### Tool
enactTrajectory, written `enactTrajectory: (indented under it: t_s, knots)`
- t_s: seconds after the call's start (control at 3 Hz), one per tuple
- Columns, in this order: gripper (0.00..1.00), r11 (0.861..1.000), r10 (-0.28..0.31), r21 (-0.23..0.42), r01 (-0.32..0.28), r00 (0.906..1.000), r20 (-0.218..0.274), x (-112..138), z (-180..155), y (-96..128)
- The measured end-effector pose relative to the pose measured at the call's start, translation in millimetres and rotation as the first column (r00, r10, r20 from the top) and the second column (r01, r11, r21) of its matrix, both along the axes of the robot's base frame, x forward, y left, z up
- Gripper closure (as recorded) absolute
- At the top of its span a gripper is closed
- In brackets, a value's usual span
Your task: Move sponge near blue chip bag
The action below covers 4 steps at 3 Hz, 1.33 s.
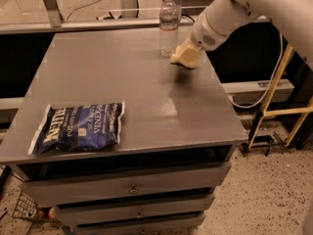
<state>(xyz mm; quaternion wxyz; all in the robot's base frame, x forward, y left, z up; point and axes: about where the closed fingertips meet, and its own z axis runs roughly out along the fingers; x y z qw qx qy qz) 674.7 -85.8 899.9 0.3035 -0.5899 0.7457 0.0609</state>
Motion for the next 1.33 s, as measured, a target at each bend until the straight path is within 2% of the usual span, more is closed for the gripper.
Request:
enactTrajectory:
  t_s: [0.33, 0.67, 1.0, 1.33]
  knots:
    - [1.0, 0.997, 0.057, 0.039, -0.063, 0.9899, 0.129, -12.2, 54.7, 11.7]
    - [1.0, 0.985, 0.139, 0.074, -0.157, 0.9694, 0.203, -36.2, 92.1, 28.5]
    - [1.0, 0.958, 0.261, 0.07, -0.279, 0.9453, 0.196, -67.7, 106.8, 56.7]
    - [1.0, 0.947, 0.3, 0.063, -0.315, 0.9376, 0.176, -78.7, 106.2, 63.0]
